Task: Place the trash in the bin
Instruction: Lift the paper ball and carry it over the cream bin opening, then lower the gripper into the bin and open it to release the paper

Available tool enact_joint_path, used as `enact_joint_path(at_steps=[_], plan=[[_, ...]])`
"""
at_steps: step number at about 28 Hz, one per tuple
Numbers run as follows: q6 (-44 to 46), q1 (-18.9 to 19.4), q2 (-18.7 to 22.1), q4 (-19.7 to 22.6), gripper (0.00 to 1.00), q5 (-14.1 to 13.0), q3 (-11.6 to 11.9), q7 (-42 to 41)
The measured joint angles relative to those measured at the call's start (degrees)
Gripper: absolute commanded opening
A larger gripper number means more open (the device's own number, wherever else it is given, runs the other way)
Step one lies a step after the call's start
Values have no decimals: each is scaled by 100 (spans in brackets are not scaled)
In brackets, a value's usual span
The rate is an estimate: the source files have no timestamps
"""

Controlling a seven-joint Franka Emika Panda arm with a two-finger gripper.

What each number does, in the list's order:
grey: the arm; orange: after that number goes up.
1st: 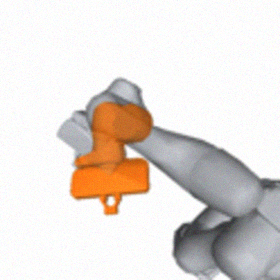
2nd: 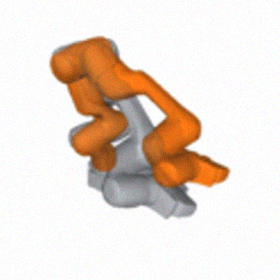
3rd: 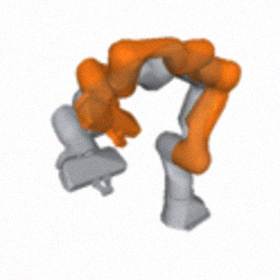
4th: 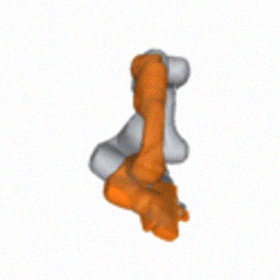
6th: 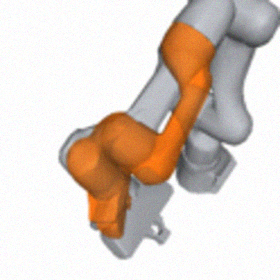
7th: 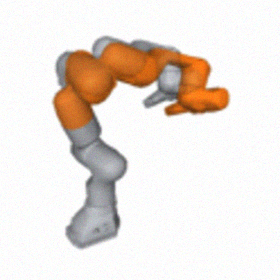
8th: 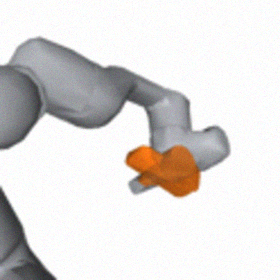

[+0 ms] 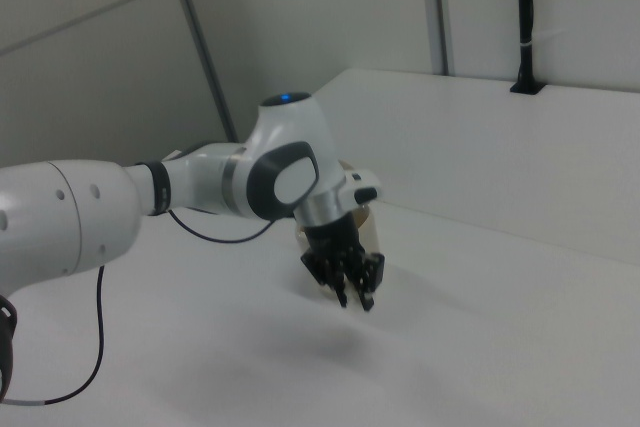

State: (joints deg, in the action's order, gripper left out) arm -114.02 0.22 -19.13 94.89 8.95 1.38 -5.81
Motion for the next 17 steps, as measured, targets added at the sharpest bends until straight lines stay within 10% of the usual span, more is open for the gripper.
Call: enact_joint_path(at_steps=[14,15,16,17], plan=[[-1979,376,-45,-120,46,0,-265,-2],[-2079,376,-57,-120,58,0,-296,-4],[-2167,377,-70,-120,100,0,-331,-4],[-2260,378,-88,-120,100,0,-377,-4]])
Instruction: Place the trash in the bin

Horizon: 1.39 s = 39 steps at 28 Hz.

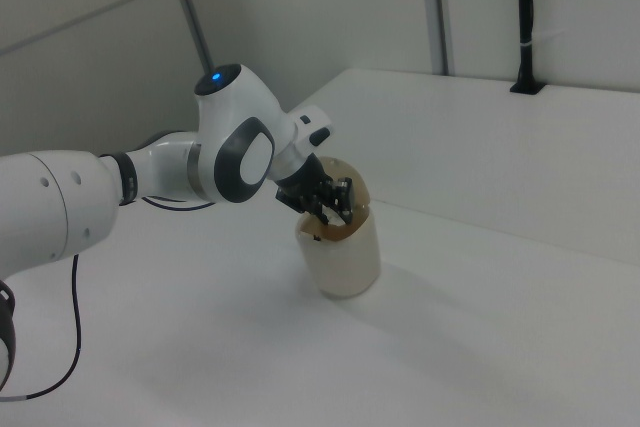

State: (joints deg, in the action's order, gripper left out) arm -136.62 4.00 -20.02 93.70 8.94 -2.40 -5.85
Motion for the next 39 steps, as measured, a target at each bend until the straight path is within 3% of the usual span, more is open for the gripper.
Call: enact_joint_path(at_steps=[14,24,39], plan=[[-58,-16,-27,-12,100,-115,-120,563],[1535,-184,82,-392,100,-124,-68,604],[3467,-568,962,-549,100,-124,-57,354]])
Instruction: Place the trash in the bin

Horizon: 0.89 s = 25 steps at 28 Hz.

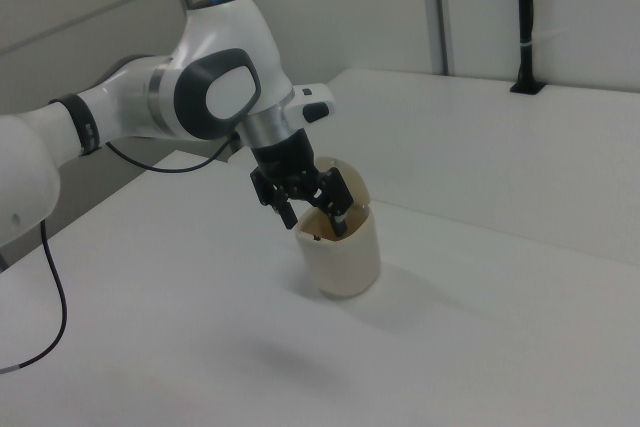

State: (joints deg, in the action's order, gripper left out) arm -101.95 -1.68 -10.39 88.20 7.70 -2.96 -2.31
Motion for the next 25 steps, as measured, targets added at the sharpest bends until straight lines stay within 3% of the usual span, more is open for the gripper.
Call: enact_joint_path(at_steps=[4,8,12,25], plan=[[365,-31,23,-67,100,-64,1,0],[487,-166,62,-101,100,-499,29,0],[490,-359,152,-117,100,-729,57,0],[663,-472,503,-120,100,-740,187,-10]])
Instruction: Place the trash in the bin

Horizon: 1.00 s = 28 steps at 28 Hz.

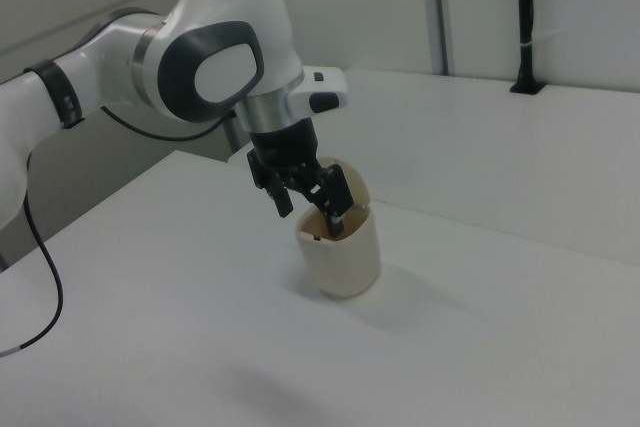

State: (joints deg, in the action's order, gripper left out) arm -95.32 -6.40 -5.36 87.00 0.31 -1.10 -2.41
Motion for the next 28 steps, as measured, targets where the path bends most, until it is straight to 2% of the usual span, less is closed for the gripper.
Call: enact_joint_path(at_steps=[9,28], plan=[[1,8,27,-4,100,227,5,0],[26,10,107,-4,100,233,4,-1]])
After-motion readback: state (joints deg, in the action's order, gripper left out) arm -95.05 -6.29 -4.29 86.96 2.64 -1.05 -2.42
